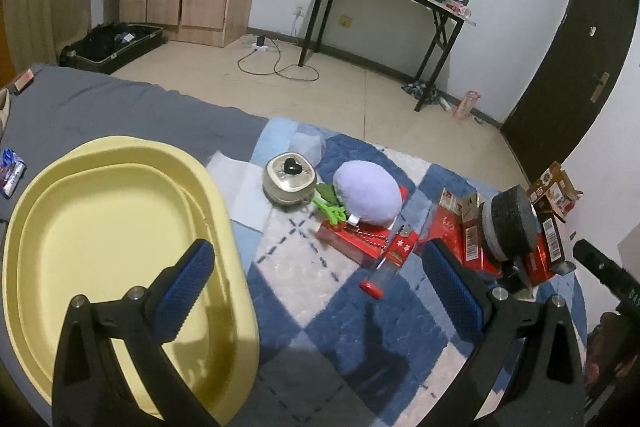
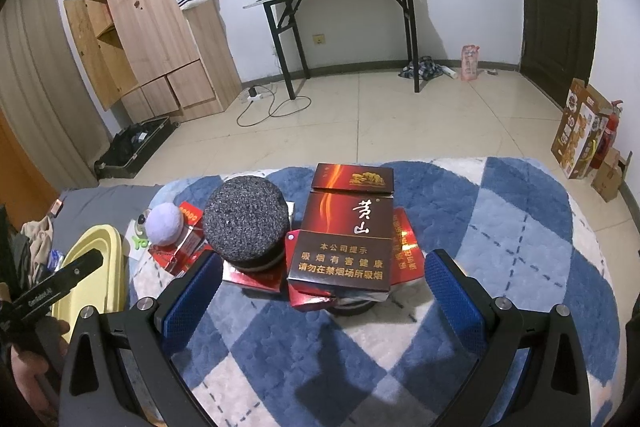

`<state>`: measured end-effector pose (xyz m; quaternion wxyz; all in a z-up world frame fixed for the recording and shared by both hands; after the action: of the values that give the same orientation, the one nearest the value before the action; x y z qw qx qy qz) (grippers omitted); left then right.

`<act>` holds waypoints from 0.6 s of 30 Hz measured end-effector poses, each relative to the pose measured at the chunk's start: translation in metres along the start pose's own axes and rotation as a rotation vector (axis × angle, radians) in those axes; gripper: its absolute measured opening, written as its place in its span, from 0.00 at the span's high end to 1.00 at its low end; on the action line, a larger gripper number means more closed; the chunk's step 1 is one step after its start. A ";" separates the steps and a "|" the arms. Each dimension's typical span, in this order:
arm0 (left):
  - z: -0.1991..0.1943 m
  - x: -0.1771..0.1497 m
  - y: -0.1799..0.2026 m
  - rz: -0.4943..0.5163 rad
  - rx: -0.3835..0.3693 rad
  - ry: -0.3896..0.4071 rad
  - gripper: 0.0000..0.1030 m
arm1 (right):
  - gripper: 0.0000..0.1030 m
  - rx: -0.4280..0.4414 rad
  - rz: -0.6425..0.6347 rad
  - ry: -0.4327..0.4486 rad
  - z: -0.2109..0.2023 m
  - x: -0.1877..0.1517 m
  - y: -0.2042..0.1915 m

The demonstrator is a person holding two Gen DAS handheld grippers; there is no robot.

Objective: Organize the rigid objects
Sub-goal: 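Move both tools toward the lavender plush ball and brown-red pack, then grasp the lavender plush ball with left tool while right tool grasps brown-red pack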

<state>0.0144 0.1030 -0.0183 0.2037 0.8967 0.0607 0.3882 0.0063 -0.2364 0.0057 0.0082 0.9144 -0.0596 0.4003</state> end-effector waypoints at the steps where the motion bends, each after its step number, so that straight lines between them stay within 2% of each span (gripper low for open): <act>1: 0.003 -0.001 0.006 0.018 0.013 -0.003 0.00 | 0.00 -0.009 0.003 0.003 0.001 0.003 -0.003; 3: 0.008 -0.001 0.023 0.080 0.019 -0.024 0.00 | 0.00 -0.006 -0.014 0.031 0.000 0.006 -0.007; 6: 0.007 0.008 0.054 0.204 0.033 -0.021 0.00 | 0.00 0.076 0.000 0.019 0.001 0.004 0.003; 8: 0.013 0.022 0.072 0.290 0.032 -0.026 0.00 | 0.00 0.069 0.049 0.014 0.004 0.005 0.019; 10: 0.024 0.036 0.078 0.328 0.064 -0.038 0.00 | 0.00 0.062 0.082 0.009 0.005 0.006 0.033; 12: 0.033 0.040 0.071 0.316 0.066 -0.046 0.00 | 0.00 0.056 0.101 0.015 0.005 0.007 0.041; 14: 0.041 0.037 0.059 0.270 0.001 -0.030 0.00 | 0.00 0.044 0.101 0.017 0.005 0.007 0.043; 15: 0.047 0.035 0.055 0.268 -0.025 -0.048 0.00 | 0.00 0.034 0.091 0.017 0.007 0.007 0.040; 16: 0.056 0.035 0.051 0.282 -0.013 -0.085 0.00 | 0.00 0.022 0.078 0.013 0.009 0.007 0.036; 18: 0.061 0.033 0.045 0.304 0.031 -0.068 0.00 | 0.00 0.002 0.047 0.003 0.011 0.003 0.025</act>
<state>0.0789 0.0516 -0.0154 0.1304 0.9113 -0.0769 0.3829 0.0136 -0.2626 0.0001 -0.0020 0.9121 -0.0809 0.4020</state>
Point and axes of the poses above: each gripper's, at about its wrist camera, not at the fingertips, and z roughly the way its jaws point, y to its right, x to its top, the point moved 3 cm from there along z, roughly the way its jaws point, and after that the axes turned 14 degrees about -x, right-handed, at the moved point
